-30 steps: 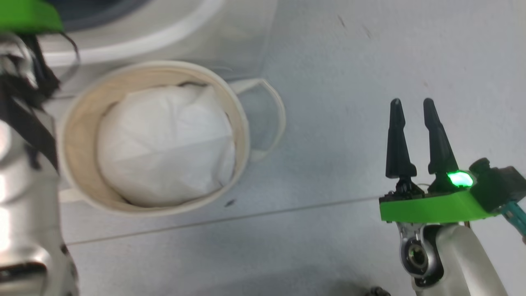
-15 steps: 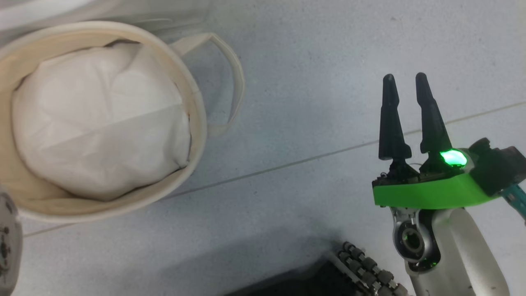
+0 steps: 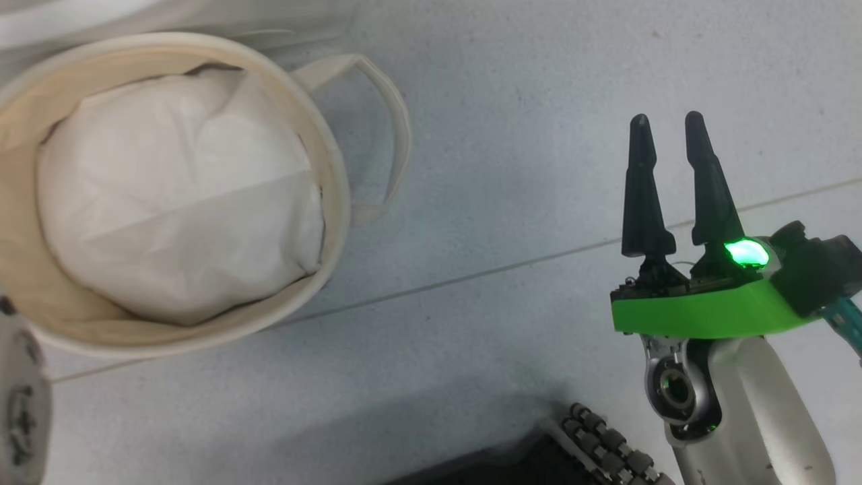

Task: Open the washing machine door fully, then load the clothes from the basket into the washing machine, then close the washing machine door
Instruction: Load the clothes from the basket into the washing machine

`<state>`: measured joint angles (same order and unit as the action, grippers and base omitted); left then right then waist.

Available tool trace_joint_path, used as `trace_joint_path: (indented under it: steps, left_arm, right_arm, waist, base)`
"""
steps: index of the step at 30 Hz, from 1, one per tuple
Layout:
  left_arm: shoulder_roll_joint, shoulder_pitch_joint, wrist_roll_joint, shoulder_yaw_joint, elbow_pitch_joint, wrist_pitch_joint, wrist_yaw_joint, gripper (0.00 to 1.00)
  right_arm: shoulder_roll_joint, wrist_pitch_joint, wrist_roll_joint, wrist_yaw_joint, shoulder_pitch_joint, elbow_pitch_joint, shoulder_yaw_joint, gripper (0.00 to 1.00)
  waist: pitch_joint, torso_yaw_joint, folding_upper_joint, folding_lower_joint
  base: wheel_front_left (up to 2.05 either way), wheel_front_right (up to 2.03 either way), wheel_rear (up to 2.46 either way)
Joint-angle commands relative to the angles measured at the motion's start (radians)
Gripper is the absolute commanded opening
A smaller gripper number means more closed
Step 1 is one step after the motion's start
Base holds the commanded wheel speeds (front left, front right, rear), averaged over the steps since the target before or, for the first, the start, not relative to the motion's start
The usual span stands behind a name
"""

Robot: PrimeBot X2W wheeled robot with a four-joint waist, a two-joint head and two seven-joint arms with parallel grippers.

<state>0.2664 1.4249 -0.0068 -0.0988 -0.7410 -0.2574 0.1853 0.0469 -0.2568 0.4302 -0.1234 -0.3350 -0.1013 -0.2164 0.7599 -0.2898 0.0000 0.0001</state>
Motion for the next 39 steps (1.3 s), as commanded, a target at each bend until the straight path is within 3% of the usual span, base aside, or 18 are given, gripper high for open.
trace_joint_path:
  steps: [1, 6, 13, 23, 39]
  left_arm:
    - [0.019, -0.032, -0.010, 0.008, 0.049, -0.004, -0.002, 1.00]
    - [-0.046, -0.145, -0.026, 0.035, 0.068, -0.004, -0.039, 1.00]
    - [-0.098, -0.295, -0.034, 0.046, 0.085, -0.004, -0.051, 1.00]
    - [-0.183, -0.542, -0.056, 0.080, 0.042, -0.004, -0.095, 1.00]
    - [-0.179, -0.534, -0.051, 0.060, 0.038, -0.004, -0.104, 1.00]
  right_arm:
    - [0.003, -0.005, -0.012, -0.007, 0.015, -0.020, -0.020, 1.00]
    - [0.003, -0.005, -0.043, -0.007, 0.030, -0.001, -0.002, 1.00]
    - [0.003, -0.005, -0.066, -0.007, 0.054, 0.024, -0.002, 1.00]
    - [0.003, -0.005, -0.090, -0.007, 0.171, 0.080, 0.012, 1.00]
    - [0.003, -0.005, -0.079, -0.007, 0.178, 0.057, 0.009, 1.00]
  waist:
    - [-0.028, 0.020, 0.0000, -0.0001]
    - [-0.109, 0.071, 0.0000, -0.0001]
    - [-0.236, 0.115, 0.0000, -0.0001]
    - [-0.505, 0.188, 0.0000, -0.0001]
    - [-0.468, 0.173, 0.0000, -0.0001]
  base:
    - [0.00, 0.00, 0.00]
    - [0.00, 0.00, 0.00]
    - [0.00, 0.00, 0.00]
    - [0.00, 0.00, 0.00]
    - [0.00, 0.00, 0.00]
